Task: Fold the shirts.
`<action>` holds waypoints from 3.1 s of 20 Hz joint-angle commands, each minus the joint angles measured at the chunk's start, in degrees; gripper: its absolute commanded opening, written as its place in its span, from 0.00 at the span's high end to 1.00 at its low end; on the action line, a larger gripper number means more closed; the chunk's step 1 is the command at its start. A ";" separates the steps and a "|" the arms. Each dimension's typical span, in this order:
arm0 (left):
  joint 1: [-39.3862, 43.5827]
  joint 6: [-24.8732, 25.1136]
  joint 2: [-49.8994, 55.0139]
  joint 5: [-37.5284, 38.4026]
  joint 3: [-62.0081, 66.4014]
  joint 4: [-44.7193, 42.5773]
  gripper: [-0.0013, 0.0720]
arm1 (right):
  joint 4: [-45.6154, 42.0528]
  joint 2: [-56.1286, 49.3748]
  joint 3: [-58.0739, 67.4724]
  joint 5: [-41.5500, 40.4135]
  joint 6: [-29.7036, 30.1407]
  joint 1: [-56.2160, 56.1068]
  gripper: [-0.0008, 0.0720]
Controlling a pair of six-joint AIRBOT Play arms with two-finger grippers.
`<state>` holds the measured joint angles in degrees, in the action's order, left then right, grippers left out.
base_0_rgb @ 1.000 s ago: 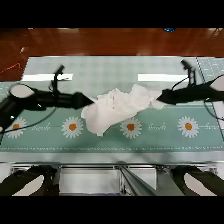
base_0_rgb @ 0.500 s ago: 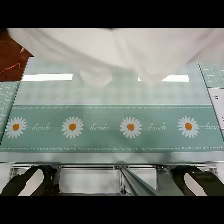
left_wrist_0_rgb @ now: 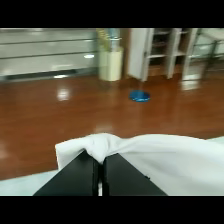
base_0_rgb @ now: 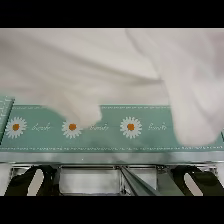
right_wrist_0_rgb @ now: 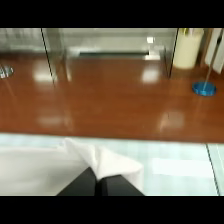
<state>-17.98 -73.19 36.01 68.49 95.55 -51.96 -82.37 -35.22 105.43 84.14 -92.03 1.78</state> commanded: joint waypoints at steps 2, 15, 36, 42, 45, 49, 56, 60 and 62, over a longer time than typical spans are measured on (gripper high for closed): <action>11.87 -9.51 -4.76 5.70 -0.42 -31.54 0.95 | -2.64 5.22 -8.37 12.07 -2.56 -0.04 0.96; 15.08 -17.79 4.02 -10.93 -50.16 -23.39 0.95 | 2.84 1.68 -62.71 -10.93 -6.45 -0.04 0.96; 0.92 -13.73 46.86 -4.35 -17.27 -14.88 0.29 | 0.72 -44.09 -25.00 -10.25 -5.14 13.66 0.45; -10.25 -1.88 38.95 3.30 -38.29 1.18 0.29 | 8.59 -32.92 -49.05 -17.33 -1.62 27.58 0.45; -10.97 5.29 36.13 4.00 -51.19 8.57 0.29 | 17.22 -30.25 -58.99 -21.42 3.80 29.94 0.45; -10.86 9.62 37.09 2.27 -57.66 14.82 0.29 | 23.63 -30.21 -61.22 -20.37 9.46 29.90 0.45; -2.49 10.99 41.72 -1.99 -57.92 18.25 0.29 | 24.85 -30.21 -61.22 -20.06 10.34 29.90 0.45; 2.58 16.22 44.13 -7.89 -57.81 30.29 0.59 | 24.79 -30.21 -61.22 -19.91 10.45 29.90 0.45; 3.02 21.42 44.13 -7.98 -57.68 37.24 0.95 | 23.47 -30.21 -61.24 -20.09 10.43 29.90 0.45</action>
<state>-16.93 -58.13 79.35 62.81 37.80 -24.69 -57.87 -65.47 44.27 64.10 -81.80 31.64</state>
